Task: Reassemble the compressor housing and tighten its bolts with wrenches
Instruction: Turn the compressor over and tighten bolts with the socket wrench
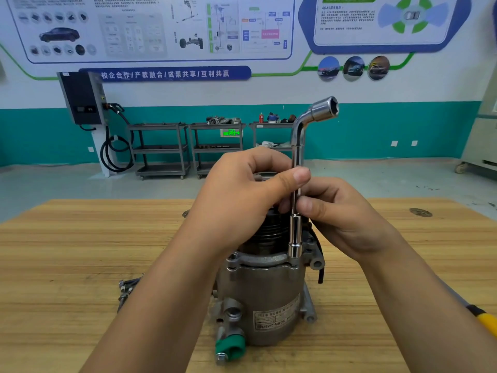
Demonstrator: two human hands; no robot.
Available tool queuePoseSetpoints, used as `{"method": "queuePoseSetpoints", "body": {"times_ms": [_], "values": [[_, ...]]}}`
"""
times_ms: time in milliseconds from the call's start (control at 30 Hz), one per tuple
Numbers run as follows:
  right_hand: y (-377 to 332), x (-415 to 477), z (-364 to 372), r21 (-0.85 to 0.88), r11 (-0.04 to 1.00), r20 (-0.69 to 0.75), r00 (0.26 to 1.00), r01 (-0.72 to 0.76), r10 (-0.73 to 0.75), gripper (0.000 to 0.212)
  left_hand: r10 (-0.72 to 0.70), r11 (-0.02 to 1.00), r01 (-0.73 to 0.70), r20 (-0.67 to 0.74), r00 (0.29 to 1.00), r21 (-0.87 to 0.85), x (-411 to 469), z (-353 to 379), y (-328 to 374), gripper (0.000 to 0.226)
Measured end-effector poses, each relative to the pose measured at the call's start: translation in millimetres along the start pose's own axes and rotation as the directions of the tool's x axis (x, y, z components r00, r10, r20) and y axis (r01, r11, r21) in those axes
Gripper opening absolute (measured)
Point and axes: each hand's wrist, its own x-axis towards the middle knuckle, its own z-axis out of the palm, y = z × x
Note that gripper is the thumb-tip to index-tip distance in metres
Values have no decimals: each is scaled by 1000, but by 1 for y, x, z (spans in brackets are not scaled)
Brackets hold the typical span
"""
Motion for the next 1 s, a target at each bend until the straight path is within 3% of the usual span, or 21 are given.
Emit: {"method": "queuePoseSetpoints", "body": {"times_ms": [100, 200, 233, 367, 467, 533, 667, 833, 1000], "values": [[1, 1, -1, -2, 1000, -10, 1000, -6, 6, 36, -1, 1000, 1, -1, 1000, -5, 0, 1, 1, 14], [0, 2, 0, 17, 1000, -8, 1000, -21, 21, 65, 81, 996, -78, -76, 994, 39, -1, 11, 4, 14], [0, 2, -1, 19, 1000, 1, 1000, -23, 23, 64, 123, 992, -118, -110, 986, 46, -2, 17, 7, 22], [2, -1, -3, -4, 1000, -21, 1000, -7, 7, 13, 269, 963, -269, -139, 953, 21, -4, 36, 15, 52], [3, 0, -5, -44, 999, -35, 999, -13, 12, 17, 304, 949, -312, -152, 941, -35, -3, 36, 18, 46], [2, 2, -3, -103, 995, -5, 1000, -1, 0, 33, 273, 953, -292, -192, 943, -79, -4, 34, 22, 36], [1, 1, -4, -182, 983, 15, 1000, 12, -9, 31, 129, 972, -178, -284, 950, -152, -3, 37, 32, 20], [-3, 3, -1, -210, 978, -2, 1000, 4, -4, 11, 1, 990, -50, -352, 936, -130, 7, 47, 48, 33], [-4, 0, 0, -238, 971, -34, 999, -4, -4, 14, -24, 947, -112, -414, 910, -300, 16, 52, 49, 46]]}}
